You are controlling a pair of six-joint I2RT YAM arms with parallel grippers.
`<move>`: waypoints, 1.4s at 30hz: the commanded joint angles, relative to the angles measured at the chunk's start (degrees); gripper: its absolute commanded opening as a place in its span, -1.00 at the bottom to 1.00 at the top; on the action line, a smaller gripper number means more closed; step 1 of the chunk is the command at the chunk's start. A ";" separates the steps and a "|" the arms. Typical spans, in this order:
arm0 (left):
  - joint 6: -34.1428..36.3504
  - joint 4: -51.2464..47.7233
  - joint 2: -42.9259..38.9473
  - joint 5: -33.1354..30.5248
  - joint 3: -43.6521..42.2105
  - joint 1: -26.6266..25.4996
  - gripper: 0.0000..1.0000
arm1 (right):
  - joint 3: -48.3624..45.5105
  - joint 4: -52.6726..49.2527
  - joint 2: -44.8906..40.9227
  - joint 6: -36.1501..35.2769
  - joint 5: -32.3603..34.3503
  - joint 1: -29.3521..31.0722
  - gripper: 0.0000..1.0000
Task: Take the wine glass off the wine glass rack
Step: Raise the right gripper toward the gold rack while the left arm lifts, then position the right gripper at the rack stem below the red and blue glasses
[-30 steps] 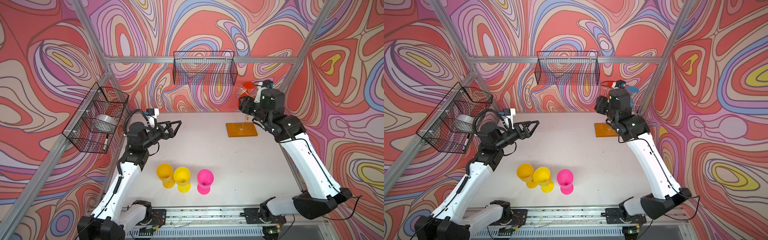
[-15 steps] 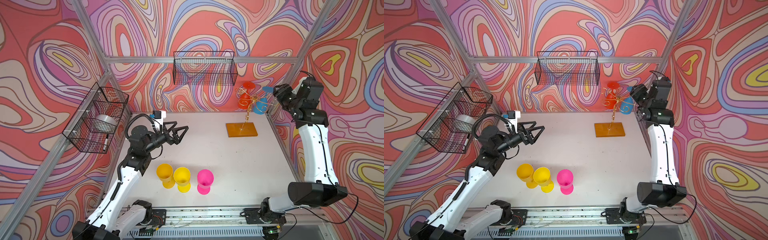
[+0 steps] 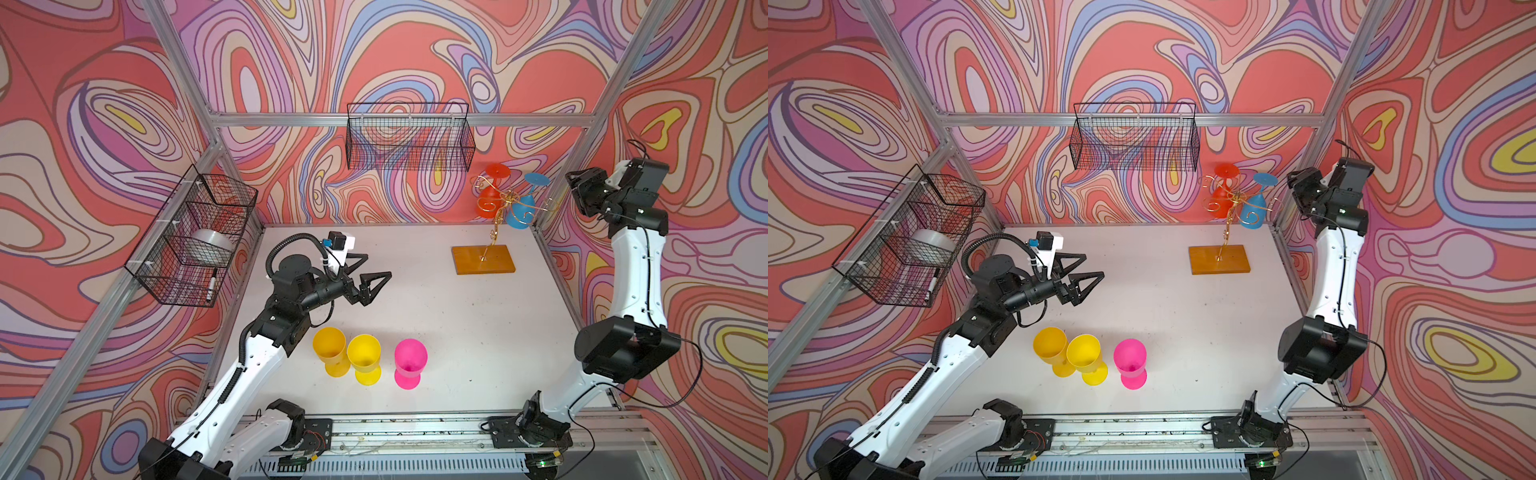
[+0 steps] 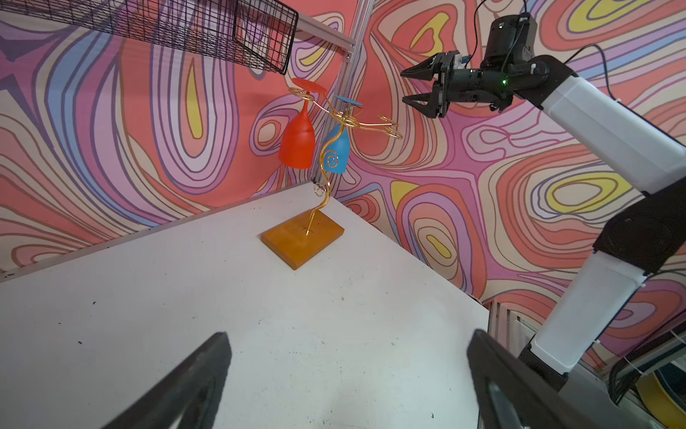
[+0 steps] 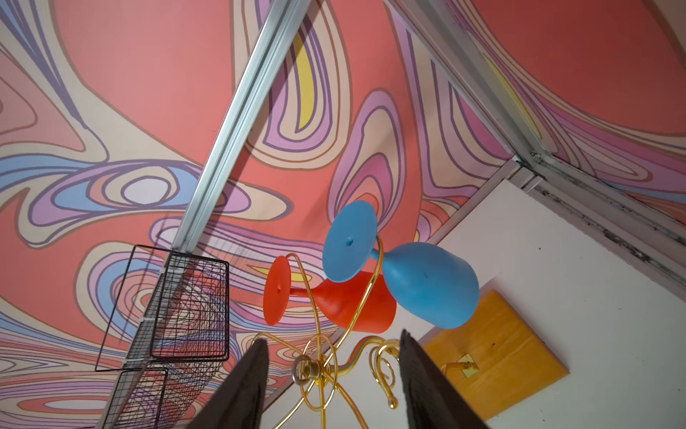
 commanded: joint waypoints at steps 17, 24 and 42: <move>3.82 -3.04 2.09 0.23 2.77 -1.60 1.00 | -6.80 4.39 1.29 0.03 -8.56 -1.34 -0.10; 3.48 -3.14 2.36 0.45 2.90 -1.56 1.00 | -13.18 6.42 -3.62 0.11 -9.26 -1.20 -0.18; 3.43 -3.40 3.03 0.27 3.17 -1.58 1.00 | -24.80 16.83 -10.18 7.90 -12.31 -1.12 -0.63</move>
